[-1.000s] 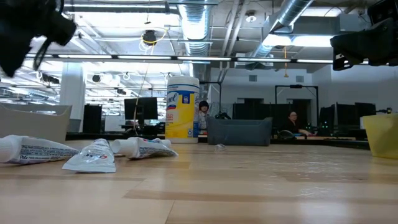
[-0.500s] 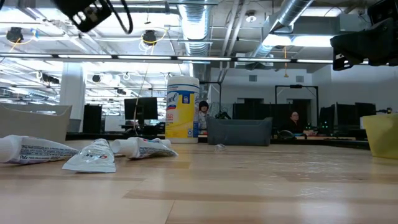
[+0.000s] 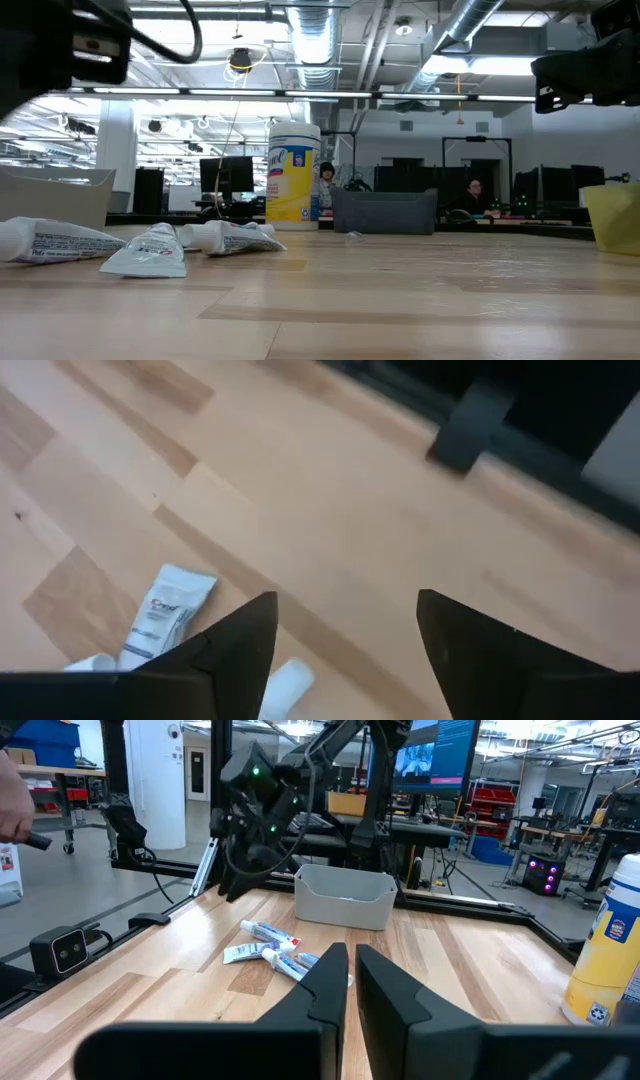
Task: Pick & Place Travel size toiletries
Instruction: Put the white toothpaste into the gray bin
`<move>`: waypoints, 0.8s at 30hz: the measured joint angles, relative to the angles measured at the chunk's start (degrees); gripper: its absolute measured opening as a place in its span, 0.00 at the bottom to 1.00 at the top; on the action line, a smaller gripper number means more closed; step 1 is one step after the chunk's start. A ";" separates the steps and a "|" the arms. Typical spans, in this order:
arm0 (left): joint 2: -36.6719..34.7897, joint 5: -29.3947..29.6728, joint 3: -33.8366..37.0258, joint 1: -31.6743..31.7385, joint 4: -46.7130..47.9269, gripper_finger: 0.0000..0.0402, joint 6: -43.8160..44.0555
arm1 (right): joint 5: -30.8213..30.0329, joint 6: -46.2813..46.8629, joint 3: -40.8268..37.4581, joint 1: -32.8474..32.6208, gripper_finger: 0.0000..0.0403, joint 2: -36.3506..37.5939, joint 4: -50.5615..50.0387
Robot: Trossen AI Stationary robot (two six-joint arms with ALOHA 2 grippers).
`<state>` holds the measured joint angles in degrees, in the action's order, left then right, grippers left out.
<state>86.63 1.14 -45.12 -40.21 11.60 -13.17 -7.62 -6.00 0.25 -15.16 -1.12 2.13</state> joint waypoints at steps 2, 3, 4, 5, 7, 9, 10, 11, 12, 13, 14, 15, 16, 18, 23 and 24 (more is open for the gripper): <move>1.42 1.22 0.00 0.31 -0.15 0.60 -3.05 | 0.00 0.02 0.02 0.00 0.04 0.00 0.00; 2.09 2.08 0.00 0.61 -0.15 0.60 -4.56 | 0.02 0.00 0.00 -0.02 0.04 0.01 0.00; 2.74 2.91 0.00 0.89 -0.04 0.60 -6.03 | 0.01 0.00 0.02 -0.02 0.04 0.02 0.01; 3.39 3.58 0.00 1.16 -0.05 0.60 -7.65 | 0.00 0.00 0.02 -0.02 0.04 0.02 0.02; 4.64 3.99 0.00 1.84 -0.09 0.60 -10.91 | 0.01 0.00 0.02 -0.01 0.04 0.02 0.01; 6.03 4.03 0.00 2.17 -0.04 0.60 -13.14 | 0.00 0.00 0.02 -0.02 0.04 0.00 0.02; 6.63 3.92 0.00 2.21 0.03 0.60 -13.95 | 0.00 0.00 0.00 -0.02 0.04 0.02 0.02; 7.28 3.35 0.00 2.31 -0.12 0.60 -15.02 | 0.00 0.00 0.02 -0.02 0.04 0.00 0.00; 7.91 3.12 0.00 2.30 -0.12 0.60 -15.44 | 0.00 0.00 0.00 -0.02 0.04 0.00 0.01; 8.44 3.09 0.00 2.29 0.06 0.60 -16.34 | 0.00 0.00 0.02 -0.01 0.04 0.02 0.02; 8.89 3.02 0.00 2.29 -0.04 0.60 -17.24 | 0.00 0.00 0.01 -0.02 0.04 0.01 0.02; 9.09 3.04 -0.08 2.29 -0.12 0.60 -18.60 | 0.01 0.00 0.00 -0.02 0.04 0.00 0.01; 9.31 3.19 -0.14 2.29 -0.22 0.60 -19.93 | 0.00 0.00 0.01 -0.02 0.04 0.00 0.02; 9.55 4.45 -0.23 2.22 -0.29 0.60 -21.88 | 0.00 0.00 0.00 0.00 0.04 0.00 0.02; 9.64 6.83 -0.24 2.44 -0.64 0.57 -24.87 | 0.00 0.01 0.01 0.00 0.04 0.01 0.01; 9.65 7.13 -0.24 2.53 -0.64 0.55 -25.32 | 0.01 0.00 0.01 -0.01 0.04 0.02 0.01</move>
<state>96.29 8.27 -45.36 -37.68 10.96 -38.49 -7.61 -6.00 0.27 -15.17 -1.10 2.15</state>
